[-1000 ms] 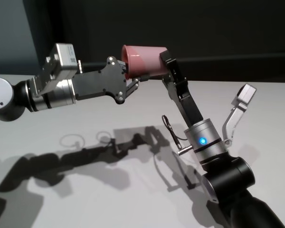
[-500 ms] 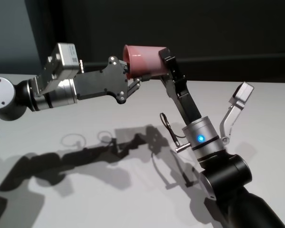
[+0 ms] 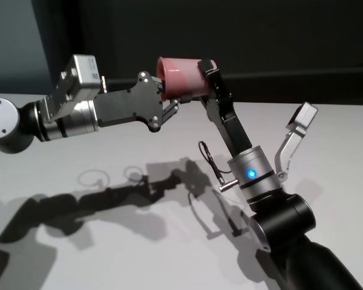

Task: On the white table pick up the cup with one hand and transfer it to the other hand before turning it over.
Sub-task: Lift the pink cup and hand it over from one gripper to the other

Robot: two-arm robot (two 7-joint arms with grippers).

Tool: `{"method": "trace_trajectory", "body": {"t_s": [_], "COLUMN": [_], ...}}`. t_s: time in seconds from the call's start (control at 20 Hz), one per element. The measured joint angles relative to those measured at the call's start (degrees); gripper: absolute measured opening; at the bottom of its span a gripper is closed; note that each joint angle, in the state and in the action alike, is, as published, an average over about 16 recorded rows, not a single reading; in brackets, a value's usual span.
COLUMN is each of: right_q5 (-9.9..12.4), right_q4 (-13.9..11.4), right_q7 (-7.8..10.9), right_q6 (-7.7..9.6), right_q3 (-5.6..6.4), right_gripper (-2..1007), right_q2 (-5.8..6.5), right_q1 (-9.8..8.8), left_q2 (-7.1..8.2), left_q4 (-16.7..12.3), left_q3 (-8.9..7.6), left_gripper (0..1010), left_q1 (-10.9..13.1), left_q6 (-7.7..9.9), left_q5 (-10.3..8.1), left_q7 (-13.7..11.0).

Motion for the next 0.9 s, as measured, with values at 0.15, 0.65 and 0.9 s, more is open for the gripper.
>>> {"method": "trace_trajectory", "body": {"t_s": [0.15,0.65,0.9], "right_q5": [0.5,1.3,1.3], "right_q4": [0.2,0.3,0.3], "right_q7": [0.11,0.21,0.20], "right_q6": [-0.04,-0.51,-0.71], "right_q3": [-0.29,-1.20,-1.45], "right_gripper": [1000,968,914], "right_q2": [0.05,0.47,0.61], "right_q1": [0.19,0.36,0.35], "left_q2": [0.00,0.00,0.01], "left_q4": [0.0,0.0,0.0], "left_q3": [0.00,0.00,0.00], "left_gripper": [38,38,38], "left_q1": [0.0,0.0,0.0], "left_q6": [0.00,0.00,0.01], "left_q5": [0.00,0.00,0.00], "left_q7": [0.0,0.0,0.0]}}
